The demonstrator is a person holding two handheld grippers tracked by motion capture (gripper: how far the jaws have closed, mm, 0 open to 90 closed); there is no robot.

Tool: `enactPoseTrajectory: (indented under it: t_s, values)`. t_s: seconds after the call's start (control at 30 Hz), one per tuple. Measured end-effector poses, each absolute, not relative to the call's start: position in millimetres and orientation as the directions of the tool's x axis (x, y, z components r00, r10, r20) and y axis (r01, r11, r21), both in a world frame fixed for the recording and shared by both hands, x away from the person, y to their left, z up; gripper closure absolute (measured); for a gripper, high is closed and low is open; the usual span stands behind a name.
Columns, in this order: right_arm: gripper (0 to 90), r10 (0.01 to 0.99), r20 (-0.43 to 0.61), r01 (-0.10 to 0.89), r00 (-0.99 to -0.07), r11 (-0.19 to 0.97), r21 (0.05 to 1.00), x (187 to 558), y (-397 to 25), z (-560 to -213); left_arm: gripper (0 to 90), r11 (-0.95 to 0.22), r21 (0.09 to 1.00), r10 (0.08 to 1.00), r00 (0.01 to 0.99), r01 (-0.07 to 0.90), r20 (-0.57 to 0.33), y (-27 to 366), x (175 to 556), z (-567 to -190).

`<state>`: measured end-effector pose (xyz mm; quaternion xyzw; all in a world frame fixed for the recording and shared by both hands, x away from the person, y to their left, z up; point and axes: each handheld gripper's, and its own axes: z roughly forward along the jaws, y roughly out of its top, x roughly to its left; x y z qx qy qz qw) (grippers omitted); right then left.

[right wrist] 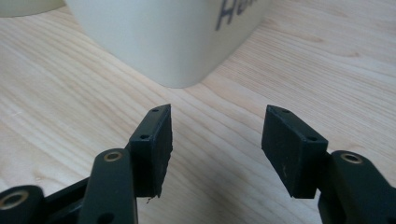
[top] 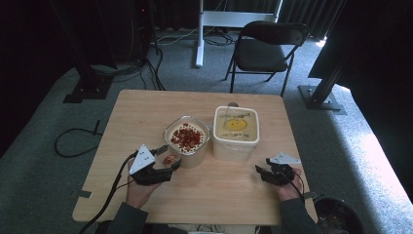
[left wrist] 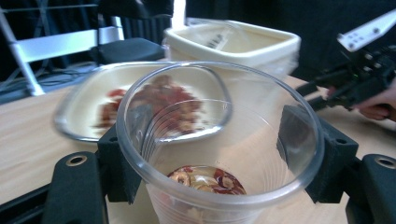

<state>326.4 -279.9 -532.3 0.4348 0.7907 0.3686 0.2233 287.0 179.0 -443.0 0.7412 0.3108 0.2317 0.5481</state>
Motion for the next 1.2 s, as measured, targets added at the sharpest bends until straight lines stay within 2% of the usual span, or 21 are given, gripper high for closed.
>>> enactPoseTrajectory:
  t_s: [0.33,0.6,0.8,0.97,1.03,1.2]
  values:
    - [39.6,0.873,-0.038,0.549,-0.487,0.340,0.763,332.0,-283.7,-536.6,29.1,-0.163,0.960,0.793,0.609,0.228,-0.010,211.4,298.0,-428.7]
    - [39.1,0.872,-0.052,0.565,-0.487,0.360,0.742,333.9,-281.9,-540.9,29.2,-0.129,0.955,0.839,0.542,0.266,-0.037,242.2,328.5,-422.7]
    - [39.0,0.868,-0.072,0.567,-0.492,0.382,0.730,333.9,-279.3,-542.9,29.4,-0.125,0.950,0.842,0.537,0.285,-0.051,247.8,341.4,-424.4]
    - [39.0,0.865,-0.077,0.567,-0.495,0.389,0.726,333.5,-279.3,-543.5,29.4,-0.141,0.951,0.826,0.561,0.276,-0.041,244.9,335.3,-427.3]
    - [39.1,0.865,-0.067,0.569,-0.496,0.383,0.728,334.1,-279.6,-543.9,29.4,-0.118,0.949,0.825,0.561,0.291,-0.070,247.8,337.2,-427.2]
    - [39.1,0.864,-0.064,0.568,-0.499,0.382,0.729,333.5,-280.0,-544.1,29.4,-0.139,0.949,0.823,0.567,0.281,-0.047,251.3,333.3,-424.6]
